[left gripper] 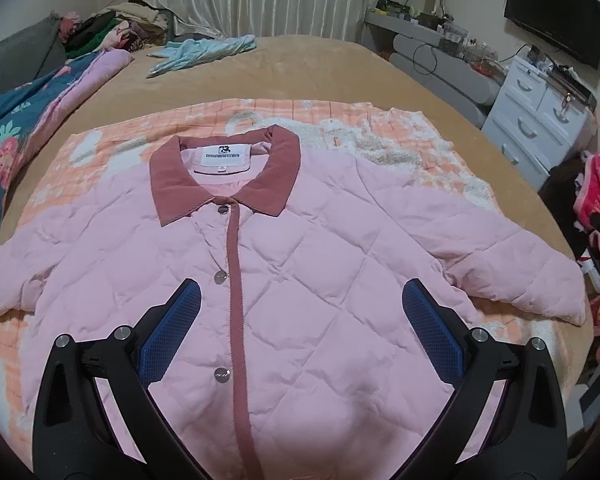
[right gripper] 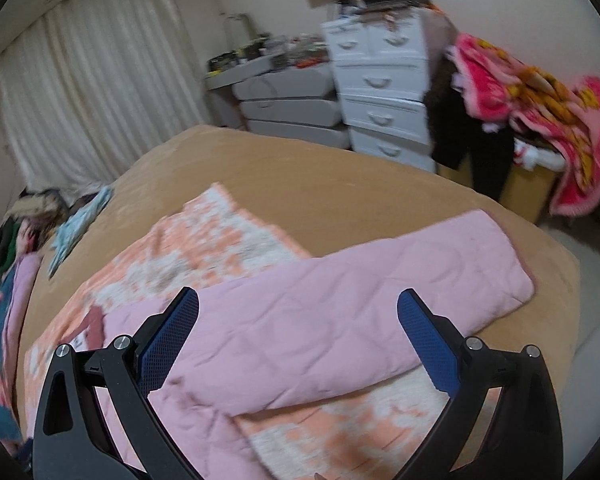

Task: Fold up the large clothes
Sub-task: 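Move the right gripper to a jacket sleeve cuff and grasp it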

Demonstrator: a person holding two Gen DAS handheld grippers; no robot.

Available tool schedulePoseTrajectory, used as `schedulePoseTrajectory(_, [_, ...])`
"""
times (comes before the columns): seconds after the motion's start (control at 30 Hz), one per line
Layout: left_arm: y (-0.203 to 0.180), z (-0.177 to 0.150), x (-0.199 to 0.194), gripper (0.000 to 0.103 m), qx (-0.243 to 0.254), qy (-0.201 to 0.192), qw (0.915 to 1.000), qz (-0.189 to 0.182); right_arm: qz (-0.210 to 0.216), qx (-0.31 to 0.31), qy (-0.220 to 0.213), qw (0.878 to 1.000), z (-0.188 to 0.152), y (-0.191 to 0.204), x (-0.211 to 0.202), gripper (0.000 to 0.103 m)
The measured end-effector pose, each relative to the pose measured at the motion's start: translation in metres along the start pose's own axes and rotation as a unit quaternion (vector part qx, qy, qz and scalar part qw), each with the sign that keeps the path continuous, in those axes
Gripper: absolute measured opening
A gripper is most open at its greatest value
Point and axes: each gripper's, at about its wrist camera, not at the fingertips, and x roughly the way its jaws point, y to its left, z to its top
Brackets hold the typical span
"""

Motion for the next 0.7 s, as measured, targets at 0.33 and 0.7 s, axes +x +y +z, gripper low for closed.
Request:
schedulePoseTrajectory(0.33, [-0.02, -0.002, 0.03, 0.095, 0.008, 0.017, 0.9998, 0.0, -0.057, 0.047, 0.026, 0.997, 0.0, -0.048, 0.036, 0.099])
schedulePoseTrajectory(0.7, [-0.031, -0.006, 0.058, 0.095, 0.013, 0.038, 0.9992, -0.007, -0.109, 0.133, 0.054, 0.984, -0.008, -0.1, 0.076, 0.099])
